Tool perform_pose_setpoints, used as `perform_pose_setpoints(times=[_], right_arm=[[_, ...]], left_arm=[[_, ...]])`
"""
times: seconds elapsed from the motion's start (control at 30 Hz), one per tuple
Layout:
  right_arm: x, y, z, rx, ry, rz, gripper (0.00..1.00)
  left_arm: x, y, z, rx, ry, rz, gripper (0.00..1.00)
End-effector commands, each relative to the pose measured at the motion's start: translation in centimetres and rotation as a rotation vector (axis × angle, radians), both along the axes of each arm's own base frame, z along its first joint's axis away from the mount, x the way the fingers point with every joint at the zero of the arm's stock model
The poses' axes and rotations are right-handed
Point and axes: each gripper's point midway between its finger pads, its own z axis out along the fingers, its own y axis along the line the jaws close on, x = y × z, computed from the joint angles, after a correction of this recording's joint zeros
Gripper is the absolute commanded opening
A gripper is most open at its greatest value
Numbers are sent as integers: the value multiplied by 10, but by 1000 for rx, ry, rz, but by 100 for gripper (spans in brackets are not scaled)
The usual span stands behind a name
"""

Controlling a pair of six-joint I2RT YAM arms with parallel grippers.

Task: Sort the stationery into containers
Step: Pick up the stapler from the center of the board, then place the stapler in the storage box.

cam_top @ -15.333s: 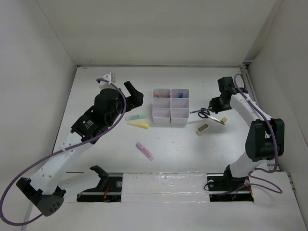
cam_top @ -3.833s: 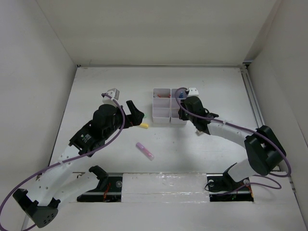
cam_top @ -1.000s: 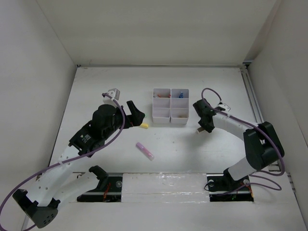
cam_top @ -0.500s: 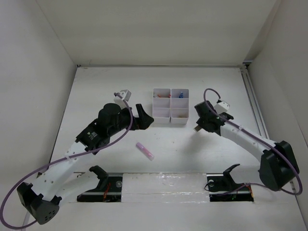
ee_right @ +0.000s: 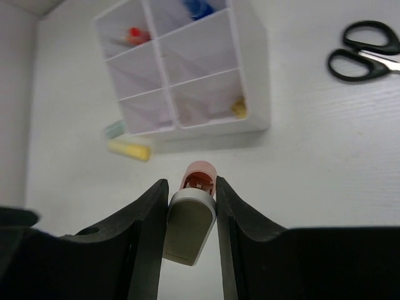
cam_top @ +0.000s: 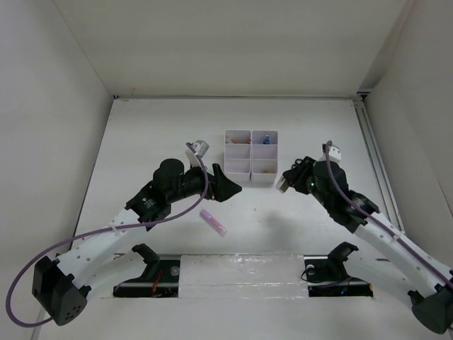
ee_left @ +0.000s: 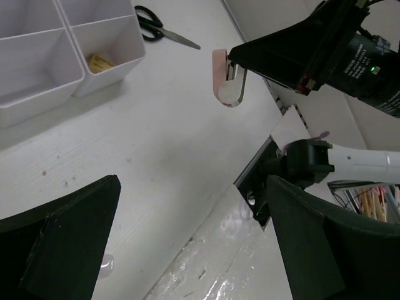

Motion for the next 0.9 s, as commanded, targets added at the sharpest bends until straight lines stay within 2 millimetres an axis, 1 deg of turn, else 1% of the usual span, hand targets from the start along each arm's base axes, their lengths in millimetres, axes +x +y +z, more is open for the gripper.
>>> perform_pose_setpoints(times=[0.0, 0.03, 0.07, 0.1, 0.13, 0.2, 0.23, 0.27, 0.3, 0.33, 0.37, 0.4, 0.43, 0.47, 0.5, 0.53, 0.6, 0.63, 0.67, 0.7, 0.73, 0.8, 0.87], right_arm=[[-11, 37, 67, 155, -229, 206, 0], [-18, 44, 78, 177, -264, 254, 0], [-26, 47, 87, 194, -305, 292, 0], [-29, 52, 98, 203, -359, 328, 0], [-39, 59, 108, 222, -390, 383, 0], [-46, 61, 116, 233, -442, 422, 0], [-54, 67, 127, 265, -478, 467, 0], [-59, 72, 132, 279, -490, 492, 0], [-60, 73, 131, 284, -494, 504, 0], [-66, 79, 137, 297, -519, 544, 0], [-67, 80, 141, 305, -531, 553, 0], [-70, 82, 143, 313, -539, 565, 0], [-76, 87, 147, 328, -550, 597, 0], [-80, 89, 156, 348, -580, 614, 0], [-82, 92, 154, 355, -584, 625, 0], [-85, 93, 158, 365, -599, 640, 0], [-94, 99, 163, 389, -621, 685, 0], [-92, 101, 160, 388, -618, 685, 0], [-98, 104, 164, 402, -631, 711, 0], [-98, 105, 165, 409, -645, 711, 0], [-101, 106, 167, 418, -653, 720, 0], [-103, 106, 172, 427, -669, 730, 0], [-107, 108, 175, 445, -674, 739, 0]], left_arm=[[-4, -22, 26, -87, -73, -86, 100], [-3, -25, 30, -101, -86, -96, 100], [-2, -26, 30, -103, -89, -96, 100], [-8, -29, 29, -115, -89, -137, 100], [-11, -31, 30, -128, -99, -160, 100], [-22, -37, 36, -187, -123, -220, 99], [-30, -39, 39, -219, -154, -273, 99], [-35, -39, 44, -242, -161, -292, 99], [-37, -40, 49, -256, -179, -310, 99], [-44, -39, 53, -280, -192, -336, 99], [-46, -39, 53, -281, -191, -347, 99], [-48, -40, 59, -297, -214, -362, 99], [-56, -40, 57, -304, -219, -407, 99], [-59, -40, 62, -320, -230, -427, 99], [-62, -40, 69, -342, -249, -446, 99], [-64, -40, 67, -344, -253, -455, 99], [-65, -39, 70, -356, -239, -454, 99], [-64, -41, 73, -370, -249, -455, 99], [-66, -40, 76, -382, -254, -465, 99], [-65, -42, 76, -386, -245, -465, 99], [-65, -42, 81, -403, -259, -467, 99], [-66, -43, 81, -412, -248, -477, 97], [-63, -46, 78, -411, -228, -476, 93]])
